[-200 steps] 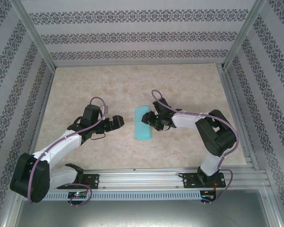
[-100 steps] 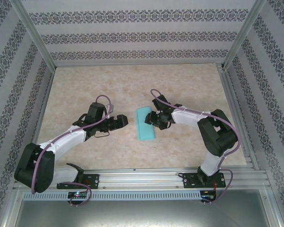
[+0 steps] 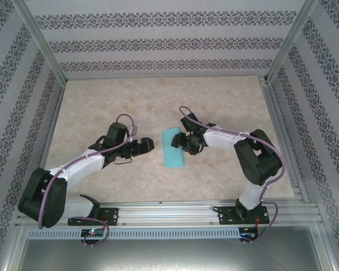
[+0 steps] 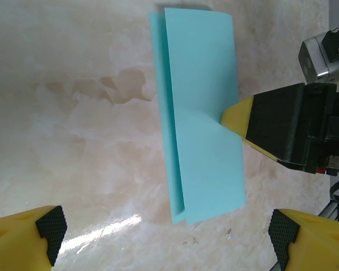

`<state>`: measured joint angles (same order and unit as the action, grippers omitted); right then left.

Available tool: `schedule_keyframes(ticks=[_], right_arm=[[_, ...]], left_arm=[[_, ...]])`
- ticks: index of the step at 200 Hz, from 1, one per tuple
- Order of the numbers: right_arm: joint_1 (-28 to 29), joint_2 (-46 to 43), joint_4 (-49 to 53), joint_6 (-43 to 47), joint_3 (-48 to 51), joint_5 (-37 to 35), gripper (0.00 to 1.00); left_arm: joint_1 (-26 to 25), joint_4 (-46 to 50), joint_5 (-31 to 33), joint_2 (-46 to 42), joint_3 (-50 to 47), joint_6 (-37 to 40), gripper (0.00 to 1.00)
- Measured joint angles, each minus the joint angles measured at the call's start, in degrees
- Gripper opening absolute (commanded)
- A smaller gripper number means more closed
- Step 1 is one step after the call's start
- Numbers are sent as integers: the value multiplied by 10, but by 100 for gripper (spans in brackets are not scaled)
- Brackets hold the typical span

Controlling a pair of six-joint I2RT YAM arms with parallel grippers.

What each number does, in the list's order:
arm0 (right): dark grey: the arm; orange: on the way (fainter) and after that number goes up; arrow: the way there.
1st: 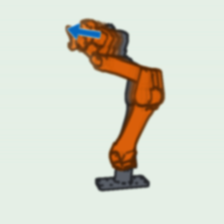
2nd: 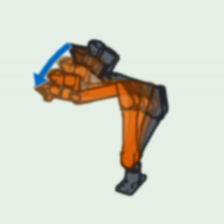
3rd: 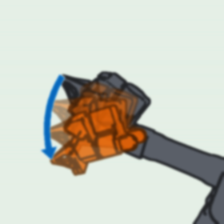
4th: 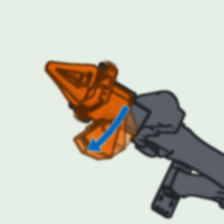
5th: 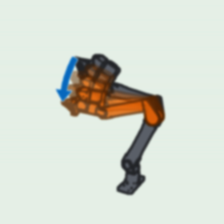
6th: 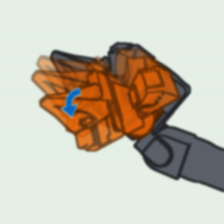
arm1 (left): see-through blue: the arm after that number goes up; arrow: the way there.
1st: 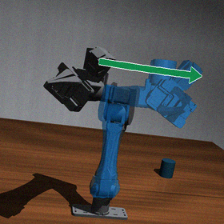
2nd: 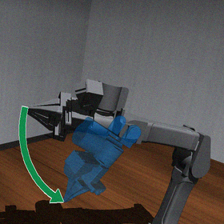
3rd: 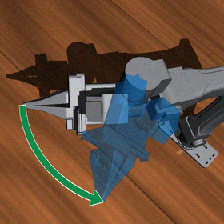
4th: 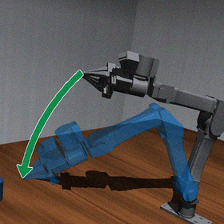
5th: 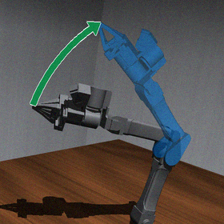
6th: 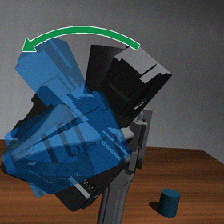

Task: Fold a paper plane with a square sheet of paper (pick it up from the middle)
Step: Fold the square sheet of paper in half at the center of the table.

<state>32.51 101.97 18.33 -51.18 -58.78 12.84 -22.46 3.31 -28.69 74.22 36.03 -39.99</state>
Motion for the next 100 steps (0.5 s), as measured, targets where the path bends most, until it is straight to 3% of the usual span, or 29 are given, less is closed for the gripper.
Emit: schedule_keyframes(ticks=[100], right_arm=[[15, 34, 64, 15, -55, -21, 73]], left_arm=[[0, 0, 0, 2, 2, 0, 94]])
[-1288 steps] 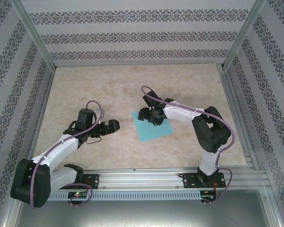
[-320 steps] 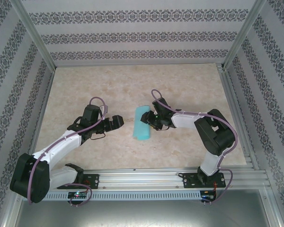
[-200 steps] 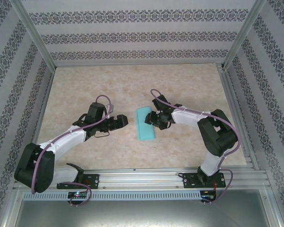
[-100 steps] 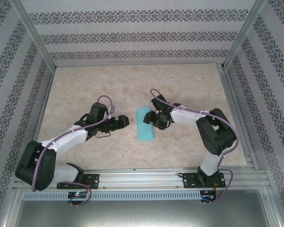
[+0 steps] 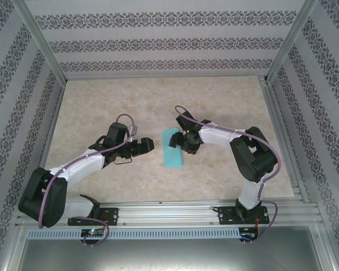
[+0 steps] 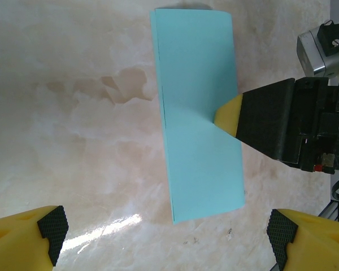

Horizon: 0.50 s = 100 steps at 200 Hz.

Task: Fold a paper plane with a square sheet of paper (pick it up from the middle)
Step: Fold the square sheet of paper in half at the center of the table.

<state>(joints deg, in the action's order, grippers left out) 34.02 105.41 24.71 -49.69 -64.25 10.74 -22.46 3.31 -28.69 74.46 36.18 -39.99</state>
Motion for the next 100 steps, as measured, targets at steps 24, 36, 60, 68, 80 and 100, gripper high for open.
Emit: schedule_keyframes(ticks=[24, 36, 60, 68, 80, 100], right_arm=[[3, 4, 10, 10, -7, -3, 72], [4, 5, 14, 18, -9, -6, 72], [7, 12, 29, 32, -21, -10, 72], [7, 15, 33, 34, -25, -10, 72], [6, 16, 36, 34, -26, -11, 72], [6, 16, 36, 32, -26, -13, 71]], left_arm=[[0, 0, 0, 2, 3, 0, 93], [0, 0, 0, 2, 4, 0, 93], [0, 0, 0, 2, 5, 0, 92], [0, 0, 0, 3, 6, 0, 92], [0, 0, 0, 3, 7, 0, 91], [0, 0, 0, 5, 8, -1, 89]])
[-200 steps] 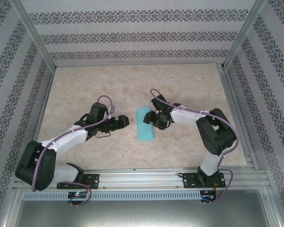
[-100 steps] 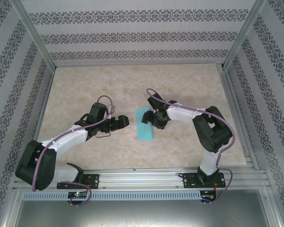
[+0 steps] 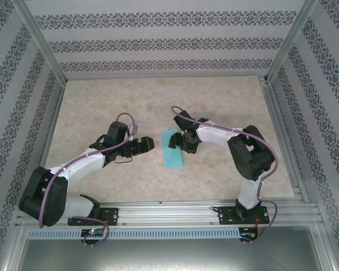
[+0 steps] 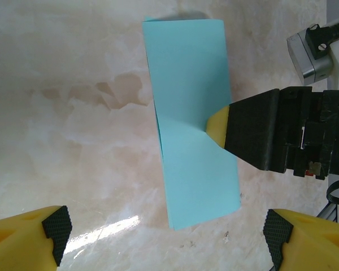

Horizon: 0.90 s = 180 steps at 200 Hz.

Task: Fold a paper plane with a square sheet of paper (pick it up from the middle)
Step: Fold the square sheet of paper in half at the center of the table.

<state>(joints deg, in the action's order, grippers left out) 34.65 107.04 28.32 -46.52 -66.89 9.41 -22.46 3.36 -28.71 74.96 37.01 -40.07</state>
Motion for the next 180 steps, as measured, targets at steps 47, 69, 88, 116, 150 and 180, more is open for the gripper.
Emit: schedule_keyframes(ticks=[47, 69, 88, 116, 150, 180], right_arm=[[-3, -2, -9, -15, 7, 0, 70], [-4, -3, -12, -20, 10, 0, 70], [-4, -3, -13, -26, 10, 0, 70], [-4, -2, -13, -29, 9, 0, 70], [-4, 3, -4, -30, 2, -1, 71], [-3, 8, 5, -30, -6, -4, 71]], left_arm=[[0, 0, 0, 10, 1, -7, 89], [0, 0, 0, 14, 1, -8, 88], [0, 0, 0, 14, 1, -10, 87], [0, 0, 0, 17, 3, -10, 85], [-1, -1, 0, 22, 8, -10, 85], [-1, -2, 0, 23, 9, -11, 83]])
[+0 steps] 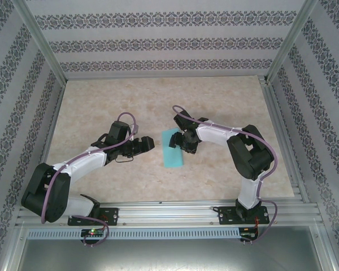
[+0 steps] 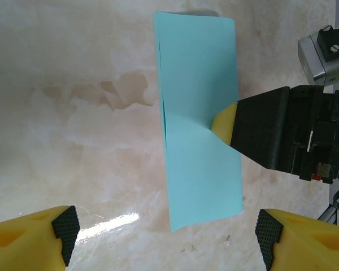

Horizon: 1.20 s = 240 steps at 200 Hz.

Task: Fold a paper plane with a square sheet of paper (pick it up from the middle)
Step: Fold the square sheet of paper in half at the center of the table, then hold the square sheet of paper at the center of the table.

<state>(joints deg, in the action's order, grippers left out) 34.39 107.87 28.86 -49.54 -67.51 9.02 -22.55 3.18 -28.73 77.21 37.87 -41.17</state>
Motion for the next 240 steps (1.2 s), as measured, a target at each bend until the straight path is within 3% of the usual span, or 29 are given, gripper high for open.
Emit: schedule_keyframes(ticks=[39, 91, 141, 173, 240], right_arm=[[7, 3, 6, 2, -4, -13, 72], [8, 5, 10, 2, -7, -21, 71], [8, 7, 10, 2, -7, -22, 71], [8, 7, 10, 2, -7, -23, 71], [8, 10, 14, 2, -10, -24, 71]], left_arm=[[0, -1, 0, 1, 0, -2, 78], [-8, -9, -5, 23, 14, -14, 61], [-22, -25, -7, 75, 48, -40, 29], [-36, -41, -11, 145, 82, -68, 0], [-76, -54, -16, 257, 157, -101, 0]])
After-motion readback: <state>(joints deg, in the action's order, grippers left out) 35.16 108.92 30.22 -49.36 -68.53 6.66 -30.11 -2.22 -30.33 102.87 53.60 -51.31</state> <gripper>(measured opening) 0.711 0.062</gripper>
